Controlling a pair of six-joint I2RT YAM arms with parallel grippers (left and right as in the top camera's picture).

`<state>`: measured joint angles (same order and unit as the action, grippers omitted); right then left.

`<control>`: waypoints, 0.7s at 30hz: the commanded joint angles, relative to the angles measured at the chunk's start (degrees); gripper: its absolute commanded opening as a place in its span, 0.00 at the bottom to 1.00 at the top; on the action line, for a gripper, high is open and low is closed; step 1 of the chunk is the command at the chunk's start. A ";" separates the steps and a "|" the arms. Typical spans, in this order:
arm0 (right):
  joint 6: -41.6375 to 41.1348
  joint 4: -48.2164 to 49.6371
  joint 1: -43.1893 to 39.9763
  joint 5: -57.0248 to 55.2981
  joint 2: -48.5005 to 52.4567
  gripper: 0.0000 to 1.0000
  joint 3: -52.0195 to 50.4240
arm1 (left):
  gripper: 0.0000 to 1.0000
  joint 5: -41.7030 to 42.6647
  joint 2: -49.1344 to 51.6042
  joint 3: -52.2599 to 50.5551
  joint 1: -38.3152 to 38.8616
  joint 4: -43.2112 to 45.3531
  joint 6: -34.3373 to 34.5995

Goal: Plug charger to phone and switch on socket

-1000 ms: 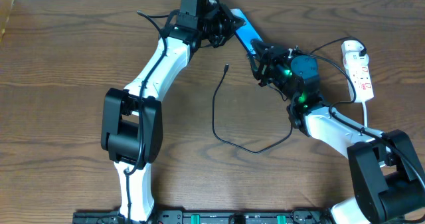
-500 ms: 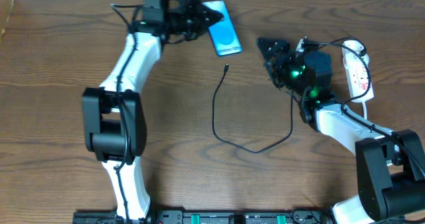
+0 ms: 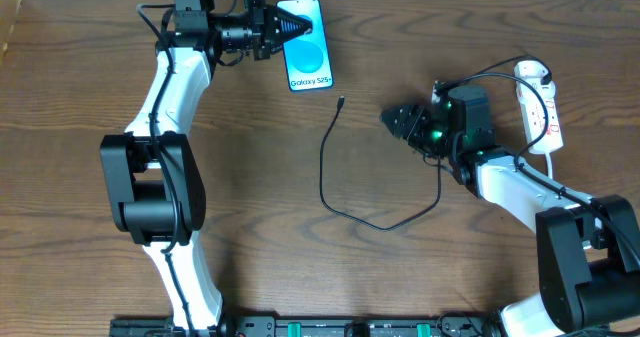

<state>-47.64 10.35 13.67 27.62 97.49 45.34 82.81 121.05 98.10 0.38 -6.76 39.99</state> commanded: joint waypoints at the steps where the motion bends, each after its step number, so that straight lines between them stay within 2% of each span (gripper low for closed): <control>1: 7.80 -4.61 -0.24 1.95 0.00 0.66 3.23 | 0.07 3.54 -1.60 0.26 -0.33 0.44 -1.16; 5: 14.21 -18.93 -0.20 0.61 0.02 0.64 12.24 | 0.07 3.56 -1.60 0.26 -0.31 0.39 -0.59; 7: 18.43 -29.40 0.15 -1.31 0.02 0.63 20.50 | 0.07 3.54 -1.60 0.26 -0.09 -0.39 -0.31; 10: 21.22 -36.96 0.66 -3.69 0.02 0.59 28.15 | 0.07 3.54 -1.60 0.26 0.68 -1.57 -0.33; 15: 24.24 -44.39 1.36 -8.39 0.02 0.56 36.98 | 0.07 3.54 -1.60 0.26 3.21 -3.50 -0.33; 21: 25.05 -48.54 2.54 -14.23 0.04 0.53 41.11 | 0.07 3.52 -1.57 0.26 7.58 -3.89 -0.33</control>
<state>-24.97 -36.93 15.29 18.68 97.49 84.31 83.90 121.05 98.10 5.50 -10.52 40.03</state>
